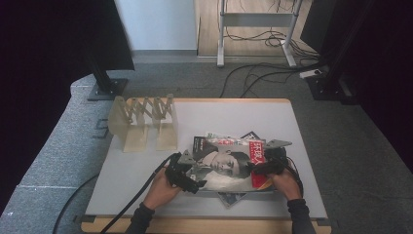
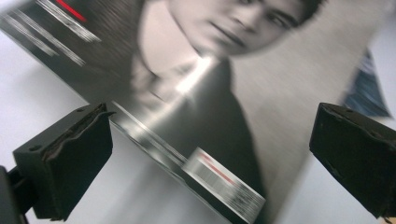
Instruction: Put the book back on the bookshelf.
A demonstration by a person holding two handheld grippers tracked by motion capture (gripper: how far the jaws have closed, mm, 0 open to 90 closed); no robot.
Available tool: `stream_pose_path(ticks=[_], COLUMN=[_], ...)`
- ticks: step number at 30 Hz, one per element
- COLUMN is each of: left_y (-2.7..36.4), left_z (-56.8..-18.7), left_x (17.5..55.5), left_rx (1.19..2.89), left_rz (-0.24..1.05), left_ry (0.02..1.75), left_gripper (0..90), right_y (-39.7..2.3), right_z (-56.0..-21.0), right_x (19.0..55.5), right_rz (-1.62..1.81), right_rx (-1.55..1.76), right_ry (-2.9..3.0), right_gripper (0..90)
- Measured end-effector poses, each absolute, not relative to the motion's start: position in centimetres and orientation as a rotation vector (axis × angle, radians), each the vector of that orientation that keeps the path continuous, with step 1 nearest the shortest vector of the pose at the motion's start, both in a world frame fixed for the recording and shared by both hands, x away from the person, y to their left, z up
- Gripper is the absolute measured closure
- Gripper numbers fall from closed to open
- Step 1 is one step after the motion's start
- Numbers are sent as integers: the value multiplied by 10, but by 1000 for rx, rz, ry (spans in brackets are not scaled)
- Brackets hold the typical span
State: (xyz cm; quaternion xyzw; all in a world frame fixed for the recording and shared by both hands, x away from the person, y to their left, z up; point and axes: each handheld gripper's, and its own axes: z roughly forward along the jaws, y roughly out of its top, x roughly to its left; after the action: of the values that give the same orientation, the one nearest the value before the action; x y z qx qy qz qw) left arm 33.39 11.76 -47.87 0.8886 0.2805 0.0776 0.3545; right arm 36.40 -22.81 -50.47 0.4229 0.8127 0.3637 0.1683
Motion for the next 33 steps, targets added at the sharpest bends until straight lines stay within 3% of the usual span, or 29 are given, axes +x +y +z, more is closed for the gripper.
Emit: stream_pose_path(ticks=[7, 23, 33], left_y=[100, 74, 78], left_z=[-473, -478, -497], left_x=[373, 441, 448], left_rx=[2313, 2297, 2306], left_rz=[257, 238, 220], left_ry=[679, 697, 734], left_gripper=[0, 0, 0], right_y=[-228, -229, -241], right_z=[-505, -506, -498], right_x=[365, 363, 343], right_rz=[1039, 1057, 1058], right_rx=[1197, 1191, 1180], right_ry=[2313, 2299, 2271], right_gripper=[0, 0, 15])
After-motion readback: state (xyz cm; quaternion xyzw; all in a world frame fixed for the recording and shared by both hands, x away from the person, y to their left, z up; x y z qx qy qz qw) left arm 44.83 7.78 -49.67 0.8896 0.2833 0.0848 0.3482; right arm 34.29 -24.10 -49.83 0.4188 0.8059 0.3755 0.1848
